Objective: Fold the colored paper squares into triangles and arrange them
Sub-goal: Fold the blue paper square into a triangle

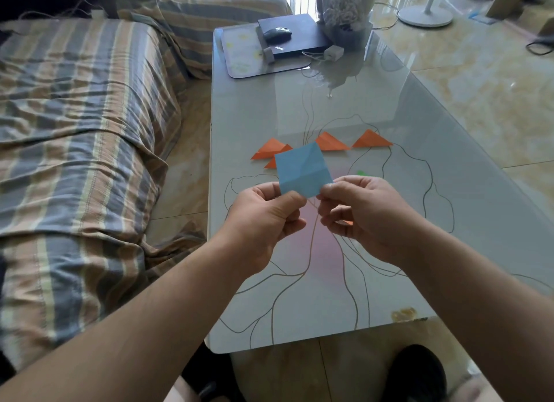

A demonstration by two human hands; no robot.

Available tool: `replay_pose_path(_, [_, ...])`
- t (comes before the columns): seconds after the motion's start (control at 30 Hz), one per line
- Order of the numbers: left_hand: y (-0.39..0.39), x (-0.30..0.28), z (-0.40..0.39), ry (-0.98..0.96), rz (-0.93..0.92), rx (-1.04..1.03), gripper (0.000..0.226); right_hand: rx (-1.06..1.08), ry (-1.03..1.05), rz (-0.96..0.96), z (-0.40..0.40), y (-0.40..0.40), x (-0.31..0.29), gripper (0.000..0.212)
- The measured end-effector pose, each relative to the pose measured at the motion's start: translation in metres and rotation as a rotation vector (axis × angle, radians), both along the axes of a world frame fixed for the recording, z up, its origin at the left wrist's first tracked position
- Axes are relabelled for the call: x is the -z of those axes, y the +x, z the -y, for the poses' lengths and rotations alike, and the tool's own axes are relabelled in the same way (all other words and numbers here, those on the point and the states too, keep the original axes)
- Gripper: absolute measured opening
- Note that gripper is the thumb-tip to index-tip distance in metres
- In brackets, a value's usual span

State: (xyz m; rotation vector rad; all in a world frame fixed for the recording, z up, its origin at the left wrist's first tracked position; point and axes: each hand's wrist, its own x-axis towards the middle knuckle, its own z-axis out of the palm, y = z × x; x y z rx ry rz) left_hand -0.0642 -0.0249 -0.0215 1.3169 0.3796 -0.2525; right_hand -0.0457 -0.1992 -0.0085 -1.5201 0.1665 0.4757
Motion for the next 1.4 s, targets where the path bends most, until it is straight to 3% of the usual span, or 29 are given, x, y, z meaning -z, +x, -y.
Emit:
replay_pose_path(0.13, [0.001,-0.002,0.000,-0.008,-0.016,-0.012,0.018,-0.023,-0.024,0.015,-0.001,0.000,-0.002,0.026])
replay_pose_path(0.33, [-0.001,-0.004,0.002,-0.142,-0.035,-0.019,0.010,0.034,-0.011,0.007,-0.005,-0.003,0.002,0.024])
replay_pose_path(0.47, [-0.007,-0.001,0.010,-0.133,-0.051,-0.001,0.003,0.070,0.036,-0.022,-0.008,-0.006,0.006,0.022])
replay_pose_path(0.77, [-0.005,-0.004,0.011,-0.124,-0.062,-0.022,0.006,0.059,-0.016,-0.024,-0.010,-0.009,0.005,0.014])
replay_pose_path(1.23, [0.001,-0.008,0.000,-0.070,-0.081,0.057,0.031,0.050,0.042,-0.049,-0.010,-0.008,0.001,0.014])
replay_pose_path(1.4, [0.001,-0.002,-0.001,-0.066,-0.094,-0.061,0.025,-0.126,-0.021,-0.111,-0.008,-0.011,0.004,0.017])
